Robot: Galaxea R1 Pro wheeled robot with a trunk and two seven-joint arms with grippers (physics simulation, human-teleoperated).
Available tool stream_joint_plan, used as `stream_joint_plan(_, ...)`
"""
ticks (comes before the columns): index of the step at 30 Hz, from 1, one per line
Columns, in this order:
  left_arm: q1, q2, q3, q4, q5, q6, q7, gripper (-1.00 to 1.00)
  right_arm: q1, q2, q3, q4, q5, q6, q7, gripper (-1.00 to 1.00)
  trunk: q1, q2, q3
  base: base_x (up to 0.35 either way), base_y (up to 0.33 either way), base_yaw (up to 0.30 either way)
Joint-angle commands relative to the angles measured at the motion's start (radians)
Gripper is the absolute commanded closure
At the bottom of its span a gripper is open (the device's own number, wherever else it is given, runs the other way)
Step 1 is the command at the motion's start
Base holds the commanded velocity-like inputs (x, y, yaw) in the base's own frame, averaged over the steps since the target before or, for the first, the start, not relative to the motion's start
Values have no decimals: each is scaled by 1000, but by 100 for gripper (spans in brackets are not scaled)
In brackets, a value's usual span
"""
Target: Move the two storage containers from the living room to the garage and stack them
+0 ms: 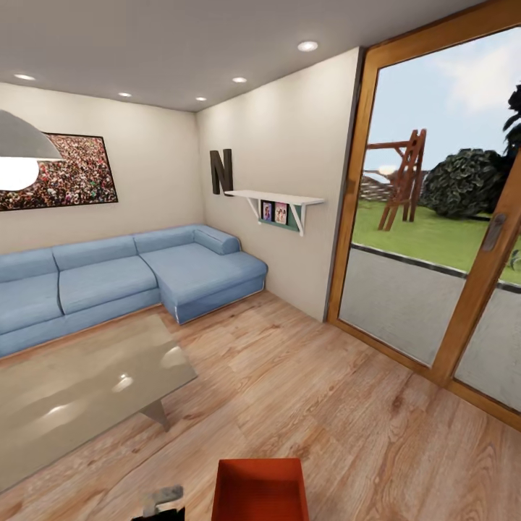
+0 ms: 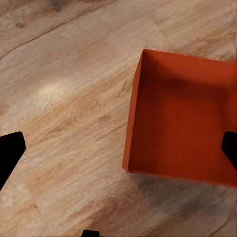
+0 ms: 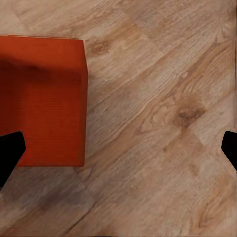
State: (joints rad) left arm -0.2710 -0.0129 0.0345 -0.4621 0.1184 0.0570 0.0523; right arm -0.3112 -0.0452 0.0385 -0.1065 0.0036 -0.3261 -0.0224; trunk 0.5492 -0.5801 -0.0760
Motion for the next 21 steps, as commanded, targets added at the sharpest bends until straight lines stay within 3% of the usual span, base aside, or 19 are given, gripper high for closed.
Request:
stream_joint_plan(1,-2,-9,2,-43,10,38,21,-100,-6,-2,3,-50,-1,47,-3,-100,4,-9,-5,0,0,0)
stream_joint_plan(2,-5,-17,2,-79,9,67,37,-100,-13,-3,2,-106,-1,113,-4,-100,8,-16,-9,0,0,0)
stream_joint_plan(3,-48,-38,1,-174,5,172,61,-100,-55,-5,-3,-305,-7,381,-5,-100,12,-23,-12,0,0,0)
stream_joint_plan(5,-91,-50,1,-186,3,218,64,-100,-81,-5,-4,-347,-9,434,-3,-100,20,-37,-18,0,0,0)
stream_joint_plan(6,-110,-58,1,-190,2,243,64,-100,-92,-5,-4,-357,-10,447,-1,-100,23,-44,-21,0,0,0)
stream_joint_plan(7,-166,-105,0,-194,2,352,62,-100,-108,-2,-4,-373,-10,466,4,-100,27,-51,-24,0,0,0)
stream_joint_plan(9,-178,-136,-1,-194,1,379,62,-100,-110,-1,-3,-374,-11,468,5,-100,35,-65,-30,0,0,0)
stream_joint_plan(11,-182,-149,-2,-193,0,387,61,-100,-111,-1,-2,-375,-10,467,6,-100,43,-79,-37,0,0,0)
stream_joint_plan(17,-186,-149,1,-165,-2,389,59,-100,-112,-1,3,-374,-7,450,7,-100,66,-121,-56,0,0,0)
stream_joint_plan(21,-186,-148,1,-124,-3,336,60,-100,-111,-1,2,-372,-13,433,7,-100,81,-149,-74,0,0,0)
